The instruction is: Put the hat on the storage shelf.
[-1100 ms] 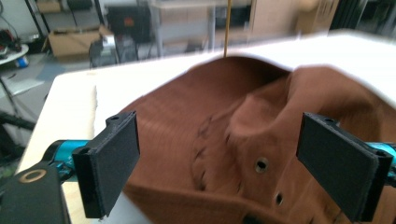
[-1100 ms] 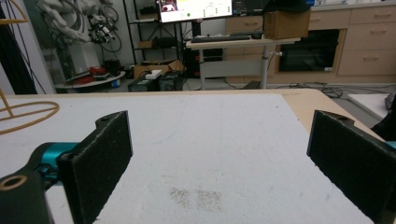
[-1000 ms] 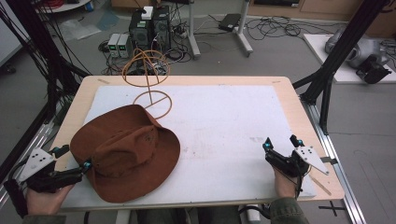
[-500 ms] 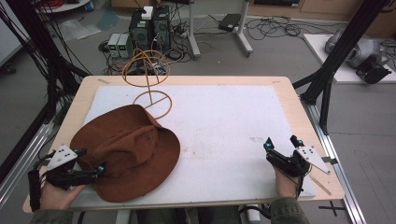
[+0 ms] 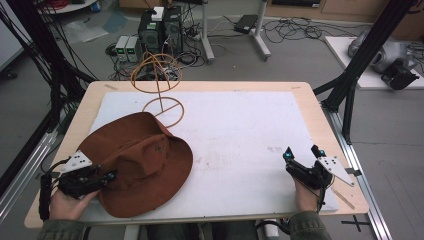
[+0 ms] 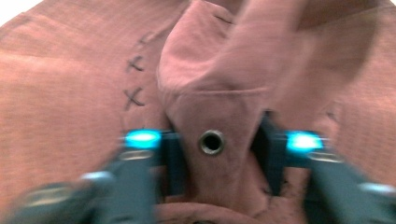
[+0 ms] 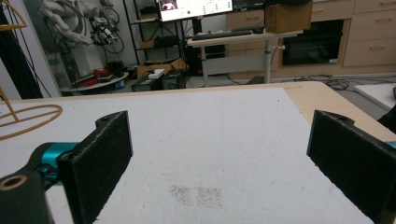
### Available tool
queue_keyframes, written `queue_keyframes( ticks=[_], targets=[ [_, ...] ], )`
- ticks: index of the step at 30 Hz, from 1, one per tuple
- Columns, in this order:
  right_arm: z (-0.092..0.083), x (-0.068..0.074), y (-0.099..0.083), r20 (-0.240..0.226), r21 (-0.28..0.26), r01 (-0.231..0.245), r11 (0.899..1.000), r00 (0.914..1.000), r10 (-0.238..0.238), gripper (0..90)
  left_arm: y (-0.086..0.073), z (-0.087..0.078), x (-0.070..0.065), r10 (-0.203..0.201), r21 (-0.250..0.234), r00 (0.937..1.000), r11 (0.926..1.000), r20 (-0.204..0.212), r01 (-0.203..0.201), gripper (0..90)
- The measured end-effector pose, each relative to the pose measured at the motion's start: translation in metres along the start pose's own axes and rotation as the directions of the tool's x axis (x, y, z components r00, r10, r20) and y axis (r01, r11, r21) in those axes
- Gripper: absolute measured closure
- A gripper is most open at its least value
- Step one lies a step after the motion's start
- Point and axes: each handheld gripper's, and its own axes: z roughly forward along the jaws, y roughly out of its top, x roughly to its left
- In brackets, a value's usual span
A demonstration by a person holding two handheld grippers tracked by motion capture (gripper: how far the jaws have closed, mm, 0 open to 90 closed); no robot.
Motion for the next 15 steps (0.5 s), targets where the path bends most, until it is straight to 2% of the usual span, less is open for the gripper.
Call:
queue_keyframes(
  ticks=[1, 2, 5, 8, 10, 12, 14, 15],
  targets=[
    [0.0, -0.001, 0.0, -0.001, 0.001, 0.004, 1.0, 1.0, -0.004, 6.0, -0.001, 0.0, -0.001, 0.013, -0.005, 0.9999, 0.9999, -0.005, -0.013, 83.3],
    [0.0, -0.001, 0.0, 0.0, 0.001, 0.003, 1.0, 1.0, -0.003, 6.0, -0.001, 0.0, -0.002, 0.028, -0.016, 0.9996, 0.9995, -0.007, -0.028, 87.1],
    [0.001, 0.0, 0.0, -0.001, -0.001, 0.007, 1.0, 1.0, -0.007, 6.1, -0.004, -0.001, -0.003, 0.03, -0.038, 0.9995, 0.9988, -0.011, -0.03, 88.2],
    [0.001, 0.0, 0.0, -0.001, 0.008, 0.012, 1.0, 0.9999, -0.012, 6.0, -0.008, -0.004, -0.005, 0.04, -0.107, 0.9991, 0.9934, -0.013, -0.041, 88.4],
    [0.001, 0.0, -0.001, -0.002, 0.01, 0.016, 1.0, 0.9999, -0.016, 6.0, -0.009, -0.005, -0.006, 0.049, -0.115, 0.9987, 0.992, -0.017, -0.05, 88.4],
    [0.002, 0.001, -0.001, -0.002, 0.013, 0.012, 1.0, 0.9999, -0.012, 6.0, -0.009, -0.008, -0.009, 0.057, -0.154, 0.9983, 0.9863, -0.015, -0.058, 88.5],
    [0.002, 0.001, -0.001, -0.002, 0.015, 0.01, 1.0, 0.9999, -0.01, 6.0, -0.008, -0.01, -0.01, 0.058, -0.169, 0.9982, 0.9837, -0.017, -0.06, 88.4],
    [0.002, 0.001, -0.001, -0.002, 0.013, 0.016, 1.0, 0.9999, -0.016, 6.0, -0.007, -0.013, -0.011, 0.057, -0.201, 0.9979, 0.9777, -0.03, -0.062, 88.5]
  ],
)
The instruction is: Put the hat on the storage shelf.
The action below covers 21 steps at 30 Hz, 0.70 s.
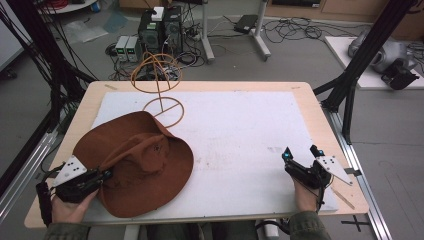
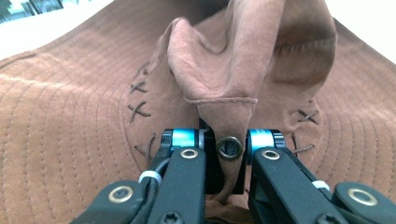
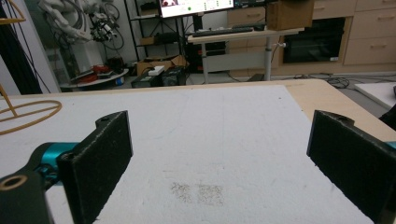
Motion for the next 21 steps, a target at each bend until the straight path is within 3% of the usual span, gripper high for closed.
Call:
queue_keyframes(
  ticks=[4, 6, 7, 8, 9, 11, 13, 14, 15, 16, 17, 18, 19, 21],
  targets=[
    [0.0, 0.0, 0.0, -0.001, 0.003, 0.0, 1.0, 1.0, 0.0, 6.0, 0.002, -0.004, -0.001, -0.009, -0.057, 0.9999, 0.9983, -0.009, 0.008, 88.4],
    [0.0, 0.0, 0.0, 0.001, 0.004, -0.003, 1.0, 1.0, 0.003, 6.0, 0.003, -0.01, -0.002, -0.017, -0.116, 0.9998, 0.9932, -0.011, 0.016, 88.4],
    [0.0, 0.0, 0.0, 0.001, 0.004, -0.003, 1.0, 1.0, 0.003, 6.0, 0.003, -0.01, -0.002, -0.017, -0.116, 0.9998, 0.9932, -0.011, 0.016, 88.4],
    [0.0, 0.0, 0.0, 0.002, 0.002, -0.001, 1.0, 1.0, 0.001, 6.0, 0.004, -0.013, -0.003, -0.02, -0.161, 0.9997, 0.9868, -0.013, 0.017, 88.4],
    [0.0, 0.0, 0.0, 0.002, 0.002, -0.002, 1.0, 1.0, 0.002, 6.1, 0.004, -0.013, -0.003, -0.02, -0.161, 0.9997, 0.9868, -0.013, 0.017, 88.4],
    [0.0, 0.0, 0.0, 0.003, 0.003, -0.001, 1.0, 1.0, 0.001, 6.0, 0.006, -0.017, -0.004, -0.024, -0.211, 0.9997, 0.9771, -0.008, 0.022, 88.4],
    [0.0, -0.001, 0.0, 0.002, 0.002, 0.0, 1.0, 1.0, 0.0, 6.0, 0.007, -0.022, -0.005, -0.039, -0.27, 0.9991, 0.9621, -0.017, 0.033, 88.4],
    [0.0, -0.001, 0.0, 0.002, 0.002, -0.001, 1.0, 1.0, 0.001, 6.0, 0.007, -0.022, -0.005, -0.039, -0.27, 0.9991, 0.9621, -0.017, 0.033, 88.4],
    [0.0, -0.001, 0.0, 0.002, 0.003, -0.001, 1.0, 1.0, 0.001, 6.0, 0.008, -0.025, -0.005, -0.047, -0.308, 0.9988, 0.9506, -0.016, 0.04, 88.4],
    [0.001, -0.001, 0.0, 0.002, 0.003, -0.003, 1.0, 1.0, 0.003, 6.1, 0.009, -0.027, -0.006, -0.055, -0.326, 0.9983, 0.9443, -0.02, 0.046, 88.4],
    [0.001, -0.001, 0.0, 0.002, 0.003, -0.002, 1.0, 1.0, 0.002, 6.0, 0.009, -0.027, -0.006, -0.055, -0.326, 0.9983, 0.9443, -0.02, 0.046, 88.4],
    [0.001, -0.001, -0.001, 0.002, 0.003, -0.005, 1.0, 1.0, 0.005, 6.0, 0.009, -0.029, -0.006, -0.063, -0.344, 0.9978, 0.9374, -0.021, 0.052, 88.4],
    [0.001, -0.001, -0.001, 0.002, 0.004, -0.003, 1.0, 1.0, 0.003, 6.0, 0.012, -0.031, -0.006, -0.08, -0.378, 0.9964, 0.9236, -0.03, 0.063, 88.3],
    [0.001, 0.0, -0.001, 0.0, 0.005, -0.006, 1.0, 1.0, 0.006, 6.1, 0.016, -0.032, -0.005, -0.081, -0.403, 0.9959, 0.9135, -0.041, 0.057, 88.3]
  ],
)
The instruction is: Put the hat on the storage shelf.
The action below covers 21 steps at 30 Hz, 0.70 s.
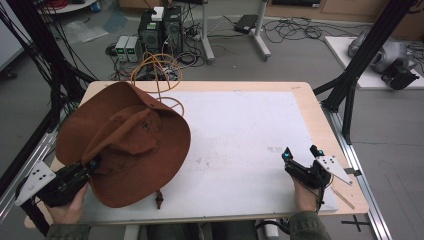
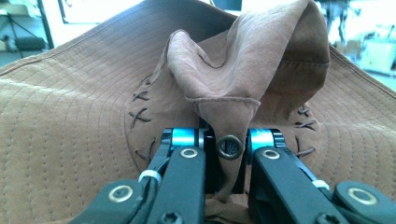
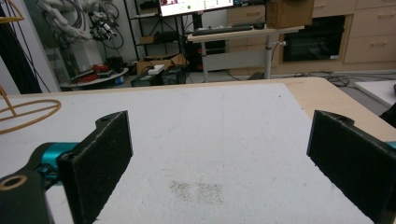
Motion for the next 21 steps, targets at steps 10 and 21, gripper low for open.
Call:
queue_keyframes(
  ticks=[10, 21],
  targets=[
    [0.001, 0.0, 0.0, -0.003, 0.001, 0.005, 1.0, 1.0, -0.005, 6.0, 0.029, 0.016, -0.005, 0.005, -0.149, 0.9996, 0.9888, -0.028, -0.009, 88.3],
    [0.004, 0.001, -0.001, -0.019, 0.011, 0.016, 1.0, 0.9997, -0.016, 6.0, 0.067, 0.041, 0.003, -0.033, -0.296, 0.9973, 0.955, -0.066, 0.012, 88.2]
  ],
)
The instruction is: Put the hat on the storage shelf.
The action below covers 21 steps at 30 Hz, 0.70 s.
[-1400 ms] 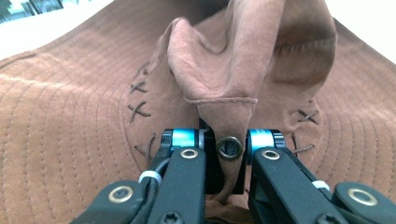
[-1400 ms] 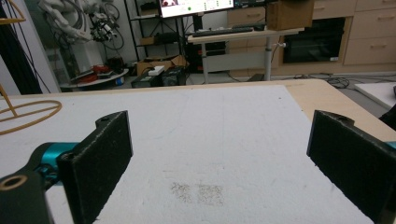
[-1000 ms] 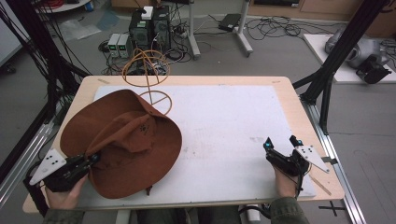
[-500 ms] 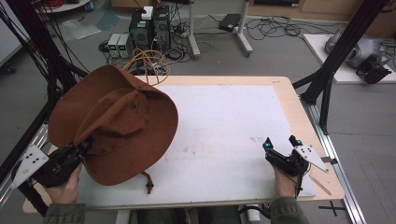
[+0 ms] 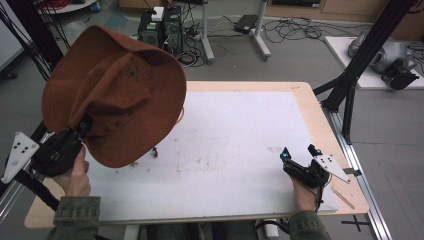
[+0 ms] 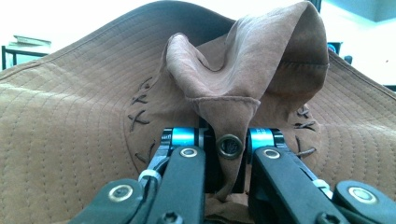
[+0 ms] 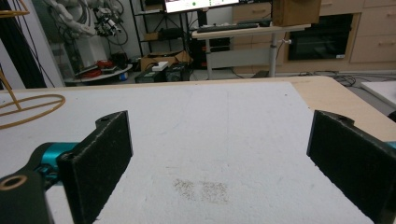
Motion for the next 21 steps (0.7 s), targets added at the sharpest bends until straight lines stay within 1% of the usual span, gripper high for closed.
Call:
queue_keyframes(
  ticks=[1, 2, 3, 4, 6, 7, 8, 10, 11, 15, 16, 17, 18, 19, 20, 21],
  targets=[
    [0.0, 0.0, 0.0, -0.001, -0.002, 0.004, 1.0, 1.0, -0.004, 6.1, 0.0, 0.0, 0.0, 0.0, 0.0, 1.0, 1.0, 0.0, 0.0, 88.2],
    [0.0, 0.0, 0.0, -0.003, -0.003, 0.003, 1.0, 1.0, -0.003, 6.0, 0.005, 0.01, 0.001, 0.008, -0.011, 1.0, 0.9999, 0.002, -0.008, 88.2],
    [0.0, 0.0, 0.0, -0.003, -0.002, 0.004, 1.0, 1.0, -0.004, 6.0, 0.005, 0.01, 0.001, 0.008, -0.011, 1.0, 0.9999, 0.002, -0.008, 88.2],
    [0.0, 0.0, 0.0, -0.005, -0.003, 0.003, 1.0, 1.0, -0.003, 6.1, 0.007, 0.015, 0.001, 0.014, -0.015, 0.9999, 0.9998, -0.002, -0.014, 88.2],
    [0.0, 0.001, 0.0, -0.006, 0.001, 0.001, 1.0, 1.0, -0.001, 6.0, 0.011, 0.027, 0.002, 0.019, -0.02, 0.9998, 0.9996, 0.003, -0.019, 88.2],
    [0.001, 0.001, 0.0, -0.008, 0.002, 0.007, 1.0, 0.9999, -0.007, 6.0, 0.013, 0.033, 0.002, 0.023, -0.023, 0.9997, 0.9995, 0.004, -0.023, 88.2],
    [0.002, 0.002, 0.0, -0.011, 0.002, 0.001, 1.0, 0.9999, -0.001, 6.0, 0.015, 0.039, 0.002, 0.022, -0.025, 0.9997, 0.9994, 0.009, -0.022, 88.2],
    [0.002, 0.002, -0.001, -0.013, 0.004, 0.009, 1.0, 0.9999, -0.009, 6.0, 0.018, 0.054, 0.002, 0.024, -0.024, 0.9995, 0.9994, 0.021, -0.024, 88.2],
    [0.003, 0.003, -0.001, -0.016, 0.007, 0.0, 1.0, 0.9999, 0.0, 6.1, 0.021, 0.07, 0.002, 0.029, -0.017, 0.999, 0.9994, 0.034, -0.029, 88.2],
    [0.004, 0.005, -0.002, -0.027, 0.014, 0.01, 1.0, 0.9996, -0.01, 6.0, 0.027, 0.105, 0.003, 0.032, -0.007, 0.9982, 0.9995, 0.051, -0.032, 88.1],
    [0.004, 0.005, -0.002, -0.027, 0.014, 0.01, 1.0, 0.9996, -0.01, 6.0, 0.027, 0.105, 0.003, 0.032, -0.007, 0.9982, 0.9995, 0.051, -0.032, 88.1],
    [0.005, 0.006, -0.002, -0.034, 0.015, 0.014, 1.0, 0.9993, -0.014, 6.0, 0.031, 0.121, 0.005, 0.027, 0.003, 0.9979, 0.9996, 0.058, -0.028, 88.1],
    [0.005, 0.007, -0.002, -0.037, 0.02, 0.016, 1.0, 0.9992, -0.016, 6.0, 0.032, 0.129, 0.006, 0.025, 0.006, 0.998, 0.9997, 0.058, -0.025, 88.1],
    [0.006, 0.007, -0.003, -0.041, 0.02, 0.017, 1.0, 0.999, -0.017, 6.0, 0.032, 0.129, 0.006, 0.025, 0.006, 0.998, 0.9997, 0.058, -0.025, 88.1],
    [0.007, 0.008, -0.003, -0.044, 0.022, 0.021, 1.0, 0.9988, -0.02, 6.0, 0.034, 0.141, 0.007, 0.022, 0.01, 0.9979, 0.9997, 0.061, -0.022, 88.2],
    [0.007, 0.009, -0.003, -0.049, 0.028, 0.021, 0.999, 0.9986, -0.02, 6.0, 0.035, 0.147, 0.008, 0.02, 0.01, 0.9979, 0.9997, 0.062, -0.021, 88.1]
  ],
)
